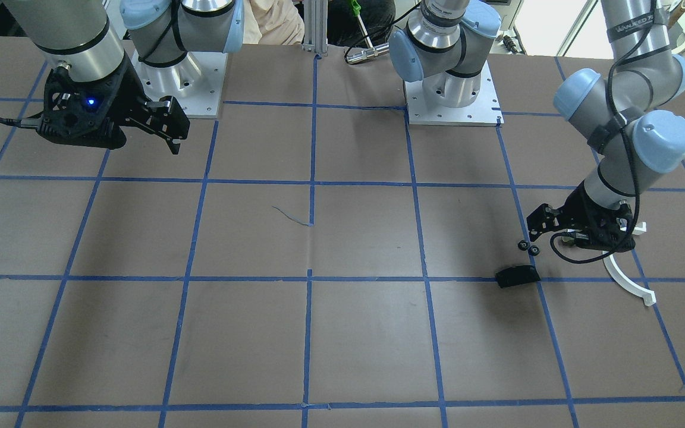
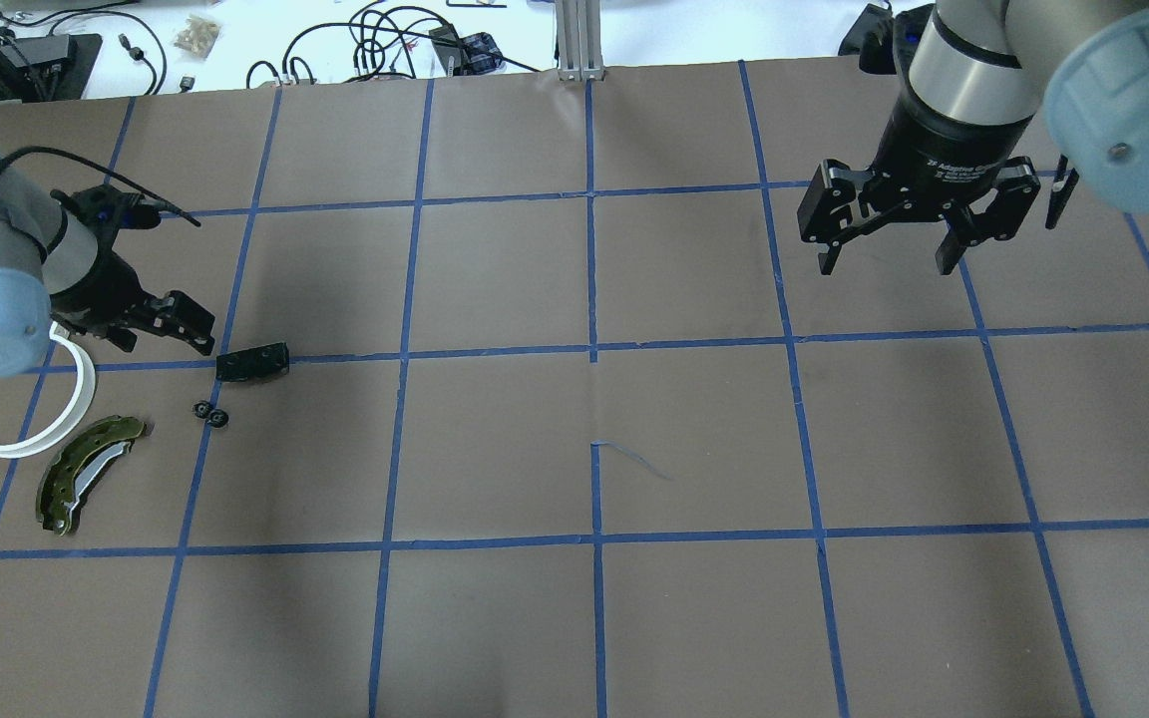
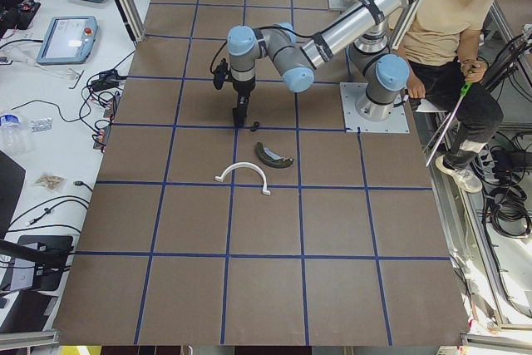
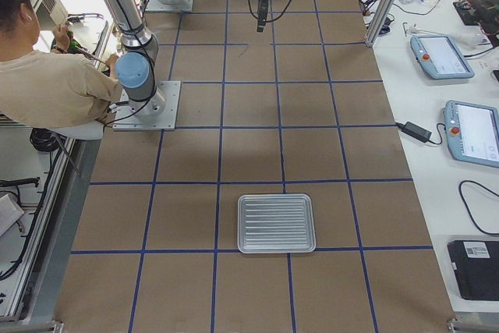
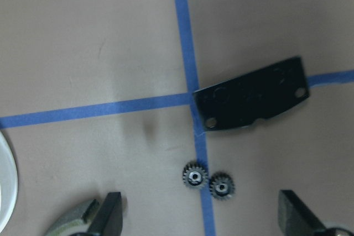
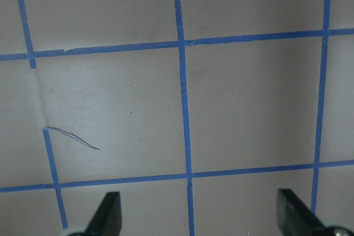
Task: Place bearing gear from tray to pile
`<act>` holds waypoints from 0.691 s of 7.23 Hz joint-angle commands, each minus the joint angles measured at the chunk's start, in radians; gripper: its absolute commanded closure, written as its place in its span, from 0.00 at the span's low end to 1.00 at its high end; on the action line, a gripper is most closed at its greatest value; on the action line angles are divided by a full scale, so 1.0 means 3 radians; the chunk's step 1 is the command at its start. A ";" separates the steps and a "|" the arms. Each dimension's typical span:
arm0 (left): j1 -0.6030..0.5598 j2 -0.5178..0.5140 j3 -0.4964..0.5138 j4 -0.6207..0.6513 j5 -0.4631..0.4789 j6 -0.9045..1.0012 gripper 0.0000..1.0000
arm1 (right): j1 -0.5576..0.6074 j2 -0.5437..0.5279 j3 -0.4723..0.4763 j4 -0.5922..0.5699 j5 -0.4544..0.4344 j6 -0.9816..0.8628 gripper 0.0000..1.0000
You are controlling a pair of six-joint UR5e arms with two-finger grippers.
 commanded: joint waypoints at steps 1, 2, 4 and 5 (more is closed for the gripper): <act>-0.0679 0.0164 0.0943 -0.1160 -0.0013 -0.0860 0.00 | -0.0029 -0.0005 0.0000 -0.0001 -0.0004 0.0006 0.00; -0.1052 0.0154 0.1124 -0.1321 0.0008 -0.1380 0.00 | -0.0035 0.0000 0.0000 -0.0001 -0.0004 0.0006 0.00; -0.1413 0.0200 0.1167 -0.1322 -0.0023 -0.1636 0.00 | -0.0035 -0.0005 0.0000 -0.0001 -0.0014 0.0001 0.00; -0.1414 0.0266 0.1151 -0.1332 -0.0028 -0.1626 0.00 | -0.0035 0.0000 0.0000 0.0004 -0.0014 0.0006 0.00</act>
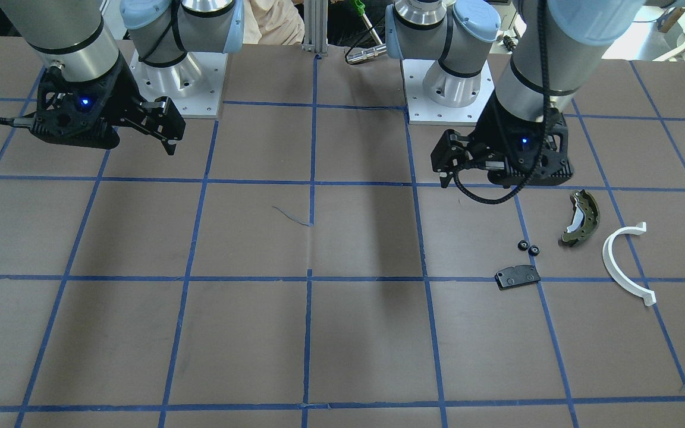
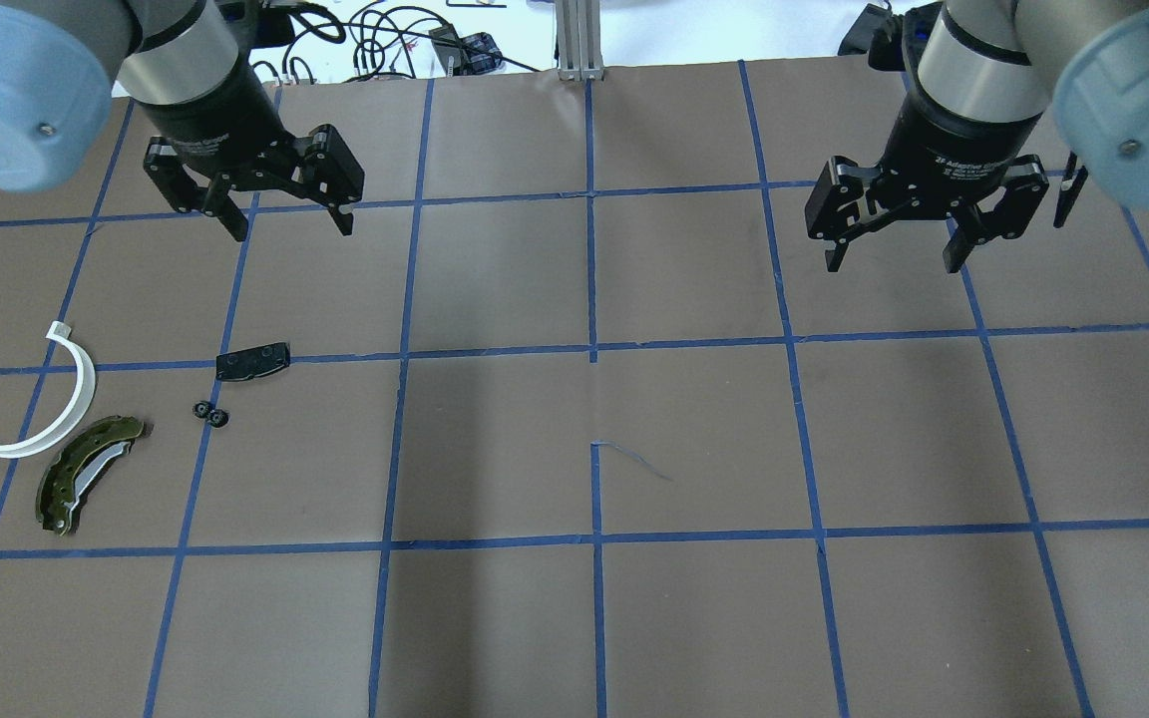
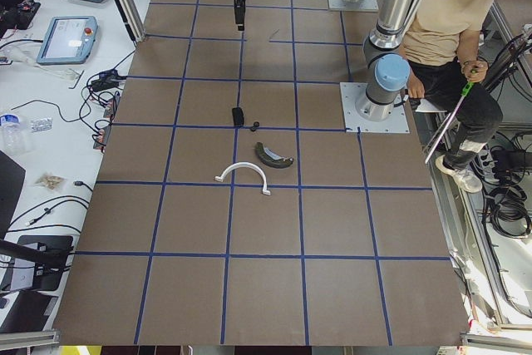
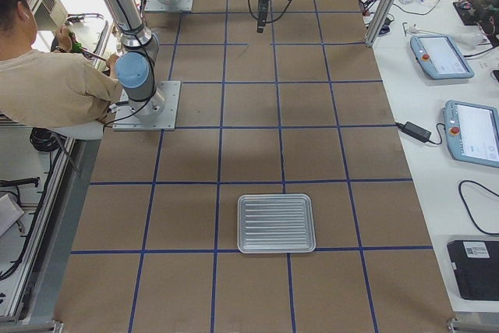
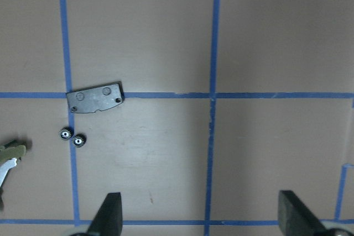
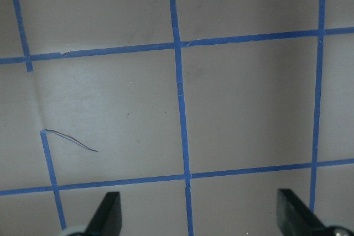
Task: Place bearing gear from tray to pile
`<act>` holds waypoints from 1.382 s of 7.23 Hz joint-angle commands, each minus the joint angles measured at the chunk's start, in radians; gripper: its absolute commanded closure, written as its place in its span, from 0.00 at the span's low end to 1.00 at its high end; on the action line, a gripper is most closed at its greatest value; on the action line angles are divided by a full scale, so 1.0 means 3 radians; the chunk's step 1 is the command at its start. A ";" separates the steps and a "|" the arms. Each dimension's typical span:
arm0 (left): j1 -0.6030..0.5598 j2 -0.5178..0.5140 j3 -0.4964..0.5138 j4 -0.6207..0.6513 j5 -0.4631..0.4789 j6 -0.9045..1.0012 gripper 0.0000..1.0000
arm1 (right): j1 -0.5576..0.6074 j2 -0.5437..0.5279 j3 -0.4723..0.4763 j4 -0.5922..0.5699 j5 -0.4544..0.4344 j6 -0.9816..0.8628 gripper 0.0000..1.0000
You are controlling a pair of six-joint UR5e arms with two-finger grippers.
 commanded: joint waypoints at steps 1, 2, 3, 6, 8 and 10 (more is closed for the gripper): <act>-0.0070 0.0089 -0.0015 -0.0023 -0.0018 -0.0042 0.00 | -0.0001 0.0004 0.0000 0.0004 -0.0004 0.0002 0.00; -0.0081 0.0104 -0.0020 -0.0013 -0.0033 -0.0077 0.00 | -0.0001 -0.0001 0.0000 0.0004 -0.0004 0.0002 0.00; -0.0086 0.0109 -0.0025 -0.0008 -0.0043 -0.0088 0.00 | 0.0004 0.0004 0.0000 0.0004 -0.0004 -0.0003 0.00; -0.0086 0.0125 -0.0030 0.0018 -0.0028 -0.0047 0.00 | 0.0004 -0.0001 0.0000 -0.0001 -0.0004 -0.0003 0.00; -0.0091 0.0125 -0.0030 0.0018 -0.0018 -0.0042 0.00 | -0.0006 0.0004 0.0000 -0.0006 -0.0004 -0.0003 0.00; -0.0081 0.0135 -0.0025 0.0018 -0.0038 -0.0037 0.00 | -0.0006 0.0004 0.0000 0.0004 -0.0004 0.0002 0.00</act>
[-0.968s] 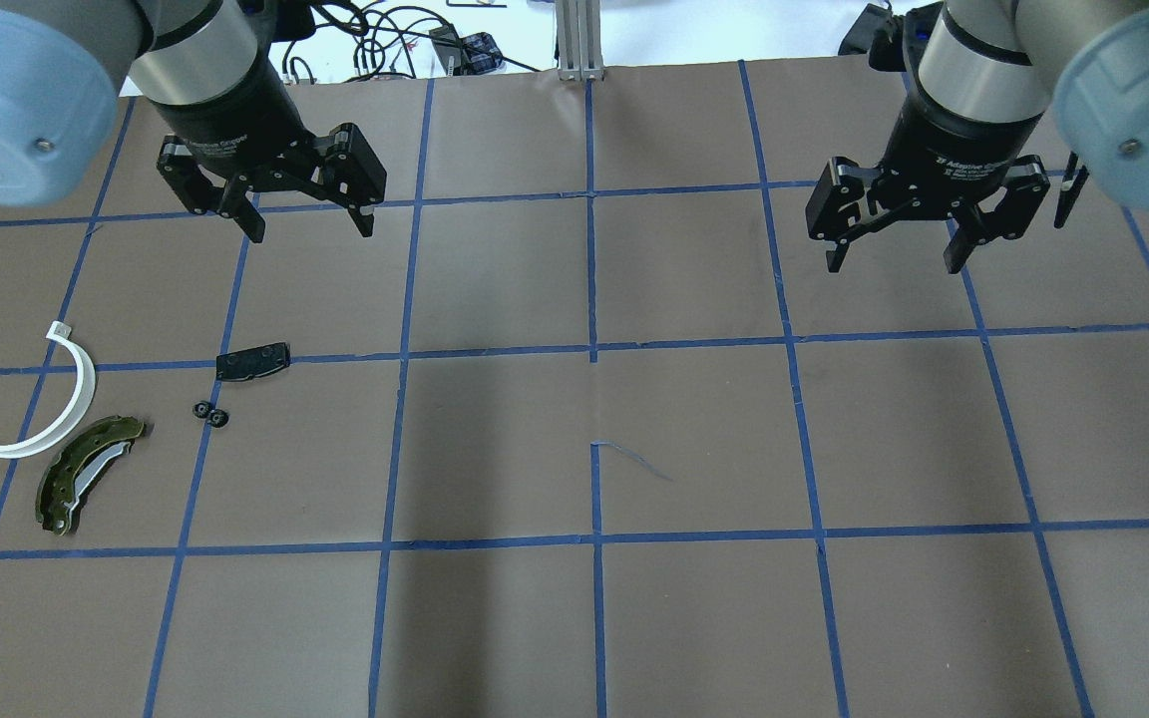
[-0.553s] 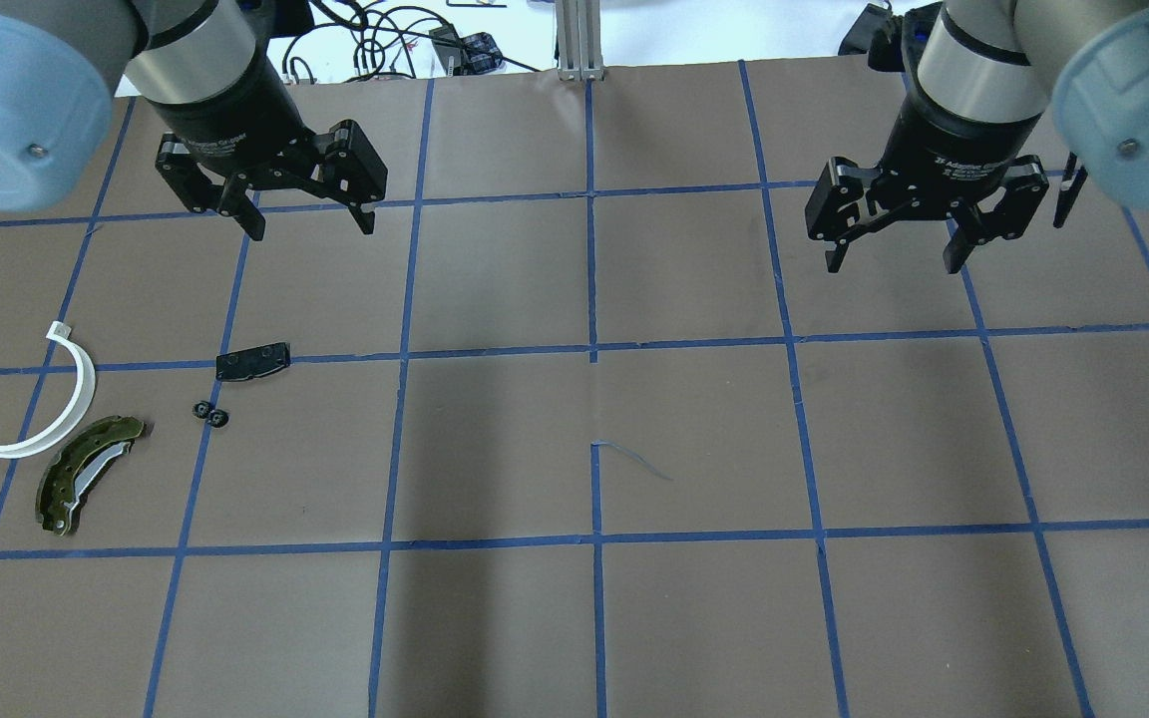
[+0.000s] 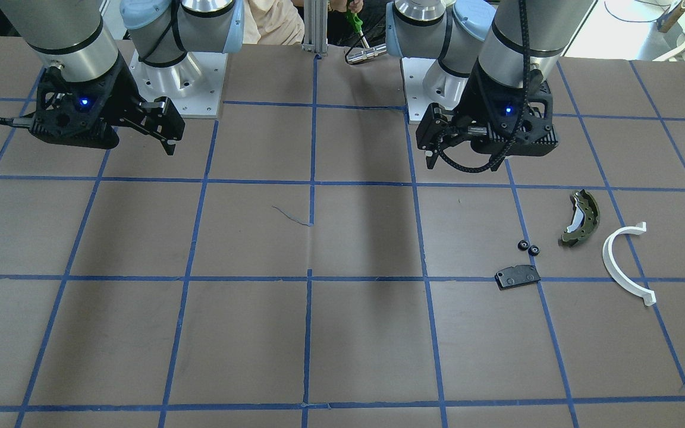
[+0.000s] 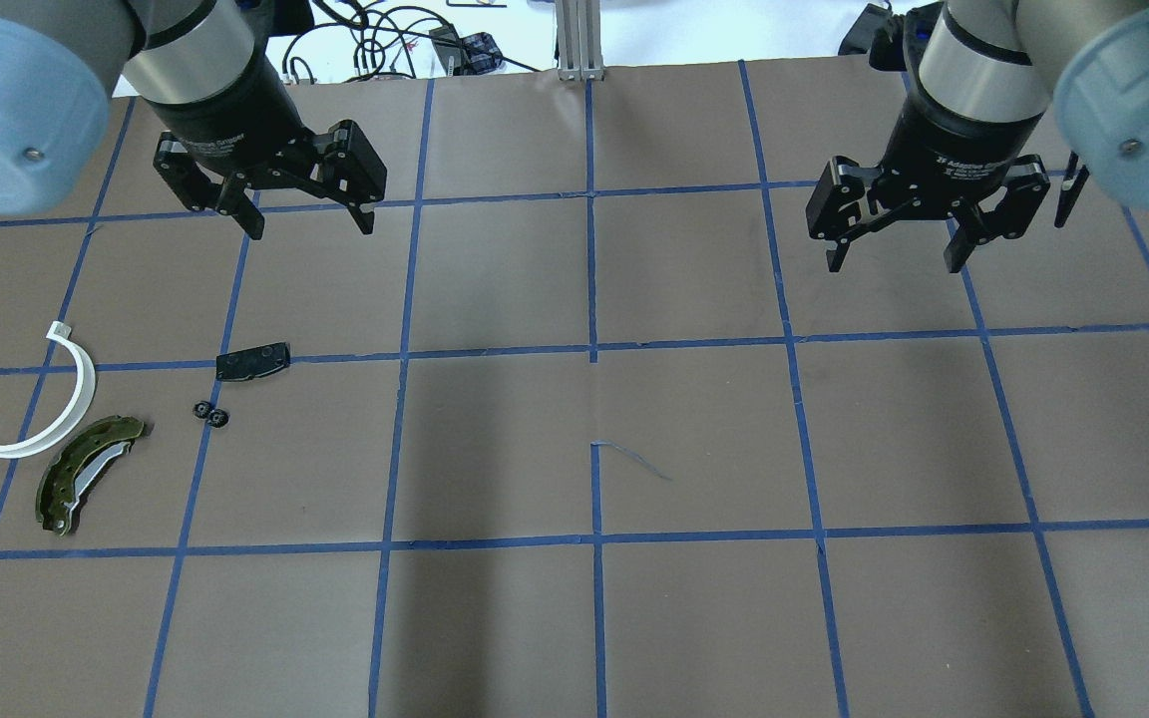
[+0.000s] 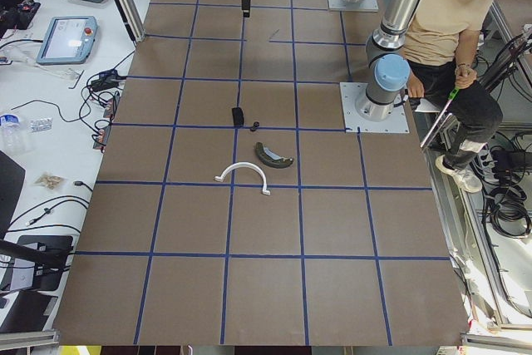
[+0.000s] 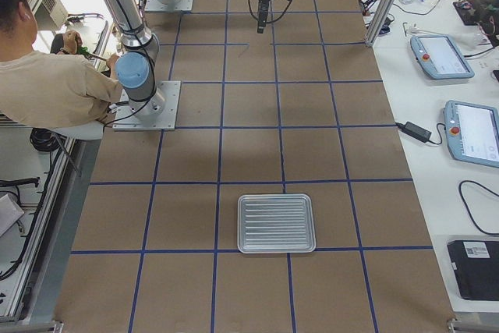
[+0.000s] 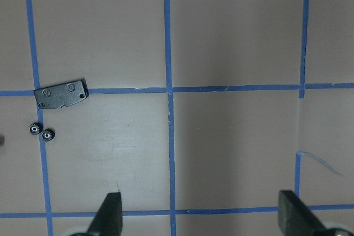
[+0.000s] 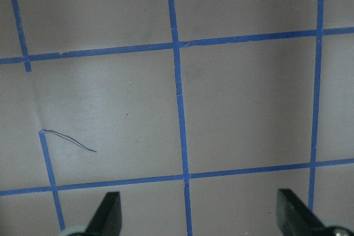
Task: Place bearing gear from tray to pile
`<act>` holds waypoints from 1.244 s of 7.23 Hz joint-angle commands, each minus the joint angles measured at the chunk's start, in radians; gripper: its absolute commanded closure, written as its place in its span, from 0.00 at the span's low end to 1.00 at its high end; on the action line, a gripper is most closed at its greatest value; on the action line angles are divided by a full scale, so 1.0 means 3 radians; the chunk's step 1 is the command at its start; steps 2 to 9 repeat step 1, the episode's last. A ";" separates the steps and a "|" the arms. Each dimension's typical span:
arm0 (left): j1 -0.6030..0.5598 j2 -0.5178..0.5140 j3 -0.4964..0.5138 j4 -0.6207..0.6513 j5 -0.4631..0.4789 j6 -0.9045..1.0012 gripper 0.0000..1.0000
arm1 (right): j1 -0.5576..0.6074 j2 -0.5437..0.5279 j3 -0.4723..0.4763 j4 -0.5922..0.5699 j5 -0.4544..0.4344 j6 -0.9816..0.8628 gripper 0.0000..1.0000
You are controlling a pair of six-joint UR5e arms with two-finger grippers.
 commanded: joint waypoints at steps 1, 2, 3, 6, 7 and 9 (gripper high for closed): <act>0.0005 0.0003 0.0002 0.0001 -0.0006 0.0002 0.00 | -0.0002 0.0002 0.0000 0.0003 0.0000 0.0003 0.00; 0.0005 0.0003 0.0002 0.0001 -0.0006 0.0002 0.00 | -0.0002 0.0002 0.0000 0.0003 0.0000 0.0003 0.00; 0.0005 0.0003 0.0002 0.0001 -0.0006 0.0002 0.00 | -0.0002 0.0002 0.0000 0.0003 0.0000 0.0003 0.00; 0.0005 0.0003 0.0002 0.0001 -0.0006 0.0002 0.00 | -0.0002 0.0002 0.0000 0.0003 0.0000 0.0003 0.00; 0.0005 0.0003 0.0002 0.0001 -0.0006 0.0002 0.00 | -0.0002 0.0002 0.0000 0.0003 0.0000 0.0003 0.00; 0.0005 0.0003 0.0002 0.0001 -0.0006 0.0002 0.00 | -0.0002 0.0002 0.0000 0.0003 0.0000 0.0003 0.00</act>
